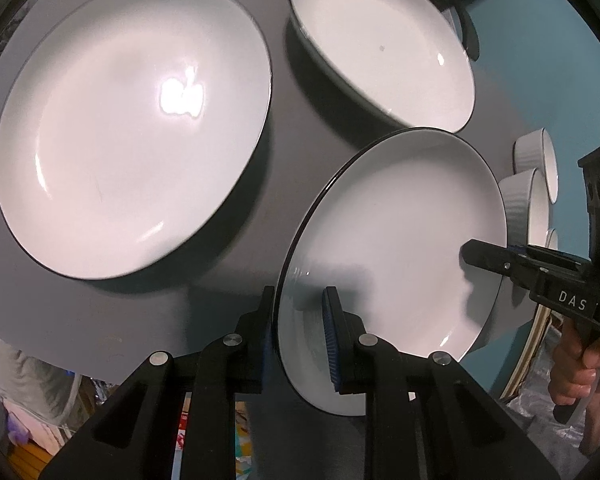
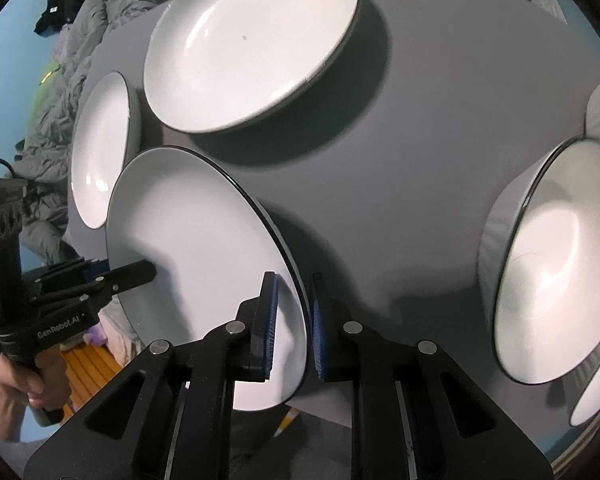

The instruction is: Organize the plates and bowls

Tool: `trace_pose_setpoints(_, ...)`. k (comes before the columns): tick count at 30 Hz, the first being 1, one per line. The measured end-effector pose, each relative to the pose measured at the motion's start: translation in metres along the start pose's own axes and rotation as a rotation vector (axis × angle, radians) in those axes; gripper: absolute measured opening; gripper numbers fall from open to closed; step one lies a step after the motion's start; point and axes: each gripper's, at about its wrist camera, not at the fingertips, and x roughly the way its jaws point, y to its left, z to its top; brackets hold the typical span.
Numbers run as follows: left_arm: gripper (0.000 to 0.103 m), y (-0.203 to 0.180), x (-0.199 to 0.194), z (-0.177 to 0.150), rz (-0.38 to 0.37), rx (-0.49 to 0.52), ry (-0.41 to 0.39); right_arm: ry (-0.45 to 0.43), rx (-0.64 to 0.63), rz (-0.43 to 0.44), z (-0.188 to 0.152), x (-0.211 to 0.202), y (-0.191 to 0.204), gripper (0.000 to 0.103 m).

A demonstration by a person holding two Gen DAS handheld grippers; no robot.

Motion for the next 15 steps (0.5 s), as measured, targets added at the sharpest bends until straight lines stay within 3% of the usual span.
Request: trace_pose_setpoints(15, 0.022, -0.018, -0.029, 0.069, 0.019, 0.025, -0.067, -0.061, -0.014, -0.012, 0.05, -0.035, -0.001, 0.016)
